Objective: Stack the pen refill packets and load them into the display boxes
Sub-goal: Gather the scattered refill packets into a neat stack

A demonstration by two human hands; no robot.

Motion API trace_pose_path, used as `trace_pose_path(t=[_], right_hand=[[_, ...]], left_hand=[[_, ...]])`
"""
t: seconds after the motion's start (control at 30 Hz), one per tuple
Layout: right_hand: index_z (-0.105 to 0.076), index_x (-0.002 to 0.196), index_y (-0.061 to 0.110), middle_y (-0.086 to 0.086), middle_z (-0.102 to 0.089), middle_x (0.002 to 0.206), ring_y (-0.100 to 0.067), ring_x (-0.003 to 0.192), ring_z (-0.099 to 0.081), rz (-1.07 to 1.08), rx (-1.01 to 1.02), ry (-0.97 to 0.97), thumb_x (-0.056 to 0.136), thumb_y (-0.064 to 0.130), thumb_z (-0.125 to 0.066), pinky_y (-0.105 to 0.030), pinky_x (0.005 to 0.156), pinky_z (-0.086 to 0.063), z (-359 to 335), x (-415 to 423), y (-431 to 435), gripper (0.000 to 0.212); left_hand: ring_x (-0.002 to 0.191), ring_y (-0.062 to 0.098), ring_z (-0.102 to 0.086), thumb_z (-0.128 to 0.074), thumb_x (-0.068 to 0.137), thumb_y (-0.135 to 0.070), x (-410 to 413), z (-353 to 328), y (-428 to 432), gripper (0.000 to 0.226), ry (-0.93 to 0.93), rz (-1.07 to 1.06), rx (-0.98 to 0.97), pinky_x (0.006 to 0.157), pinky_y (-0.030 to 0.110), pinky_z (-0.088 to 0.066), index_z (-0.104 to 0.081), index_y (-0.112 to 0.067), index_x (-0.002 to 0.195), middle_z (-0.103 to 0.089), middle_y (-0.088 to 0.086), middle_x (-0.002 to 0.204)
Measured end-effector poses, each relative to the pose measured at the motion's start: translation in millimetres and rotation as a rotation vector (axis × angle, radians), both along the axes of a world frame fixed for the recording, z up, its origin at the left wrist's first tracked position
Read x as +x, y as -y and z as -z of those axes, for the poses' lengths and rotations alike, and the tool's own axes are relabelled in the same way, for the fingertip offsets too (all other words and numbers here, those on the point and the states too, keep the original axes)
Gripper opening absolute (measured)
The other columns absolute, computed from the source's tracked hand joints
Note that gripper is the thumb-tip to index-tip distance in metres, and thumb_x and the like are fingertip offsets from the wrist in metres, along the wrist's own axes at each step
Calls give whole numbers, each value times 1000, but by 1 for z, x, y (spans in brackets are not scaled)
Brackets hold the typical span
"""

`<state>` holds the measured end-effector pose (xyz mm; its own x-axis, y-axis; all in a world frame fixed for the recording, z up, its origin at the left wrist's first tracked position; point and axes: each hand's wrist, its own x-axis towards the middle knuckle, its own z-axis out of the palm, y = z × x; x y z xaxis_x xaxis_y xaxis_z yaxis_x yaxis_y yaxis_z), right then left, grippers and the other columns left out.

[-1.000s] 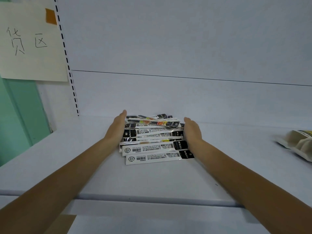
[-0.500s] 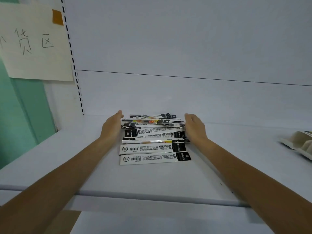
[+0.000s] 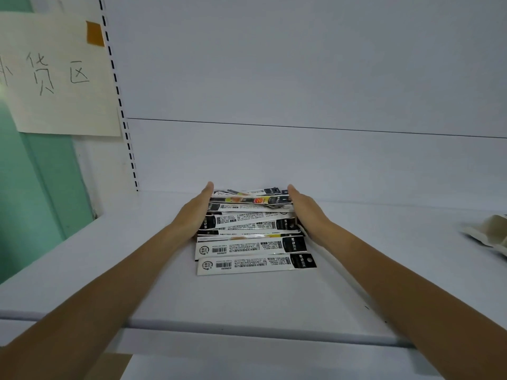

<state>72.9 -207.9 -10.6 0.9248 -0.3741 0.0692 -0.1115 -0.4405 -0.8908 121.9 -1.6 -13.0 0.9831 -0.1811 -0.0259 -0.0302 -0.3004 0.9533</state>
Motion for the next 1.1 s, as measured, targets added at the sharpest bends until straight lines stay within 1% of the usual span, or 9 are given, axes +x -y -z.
trace_pose_path(t=[0.13, 0.27, 0.33, 0.43, 0.53, 0.7, 0.8, 0.97, 1.1], right_hand=[[-52, 123, -5, -19, -55, 126, -30, 118, -48, 121, -18, 34, 101, 40, -21, -37, 98, -33, -3, -2, 17, 58], [-48, 126, -5, -19, -50, 133, -29, 118, -46, 113, -44, -9, 101, 41, -17, -36, 99, -31, 1, -1, 19, 61], [-55, 119, -5, -19, -57, 122, -31, 113, -50, 63, -78, -12, 101, 42, -15, -34, 93, -34, 1, -1, 8, 63], [-51, 69, 11, -4, -54, 75, -20, 79, -52, 48, -119, -10, 101, 44, -14, -29, 76, -32, 4, 2, -4, 59], [-43, 64, 13, -2, -49, 71, -20, 77, -49, 122, -136, 39, 100, 45, -16, -30, 74, -31, 7, 8, 6, 55], [-48, 123, -6, -21, -52, 126, -31, 117, -47, 154, -99, 67, 101, 40, -19, -37, 95, -34, -5, 10, 19, 59], [-41, 133, -2, -19, -45, 138, -29, 126, -41, 139, -100, -24, 100, 46, -14, -35, 102, -29, -7, 20, 20, 64], [-55, 118, -6, -22, -58, 122, -31, 113, -53, 51, -100, -15, 101, 44, -12, -33, 89, -36, -4, 30, 5, 69], [-52, 72, 7, -9, -58, 77, -24, 80, -54, 105, -87, 19, 100, 44, -15, -32, 78, -37, 0, 42, 9, 59]], left_hand=[[117, 24, -50, -22, 92, -63, 8, -2, -5, 59, 4, -57, -52, 109, 40, -30, -46, -25, 129, -54, 4, 128], [113, 25, -54, -23, 91, -65, 11, 1, -3, 55, -37, -39, -104, 108, 43, -33, -47, -26, 123, -58, 3, 114], [109, 22, -54, -22, 92, -63, 8, 0, 2, 51, -37, -15, -73, 107, 40, -34, -48, -27, 118, -58, -1, 108], [126, 22, -44, -20, 92, -63, 6, -1, 5, 63, 15, 14, 42, 110, 39, -28, -45, -22, 133, -50, -1, 133], [133, 24, -35, -21, 96, -55, 11, -3, -2, 58, 100, -72, 42, 109, 38, -24, -37, -20, 140, -43, 1, 140], [142, 22, -19, -19, 97, -54, 27, -8, -14, 60, 77, -166, -102, 117, 42, -11, -21, -22, 147, -21, 1, 155], [140, 24, -24, -20, 95, -57, 28, -8, -7, 63, -22, -145, -212, 116, 41, -16, -21, -21, 147, -26, 4, 153], [87, 15, -58, -26, 94, -57, 20, -8, 9, 56, -91, 18, -206, 76, 29, -46, -39, -20, 135, -60, -4, 107], [133, 23, -37, -25, 94, -57, 30, -6, 9, 62, -27, -9, -193, 111, 38, -27, -28, -22, 145, -38, 0, 145]])
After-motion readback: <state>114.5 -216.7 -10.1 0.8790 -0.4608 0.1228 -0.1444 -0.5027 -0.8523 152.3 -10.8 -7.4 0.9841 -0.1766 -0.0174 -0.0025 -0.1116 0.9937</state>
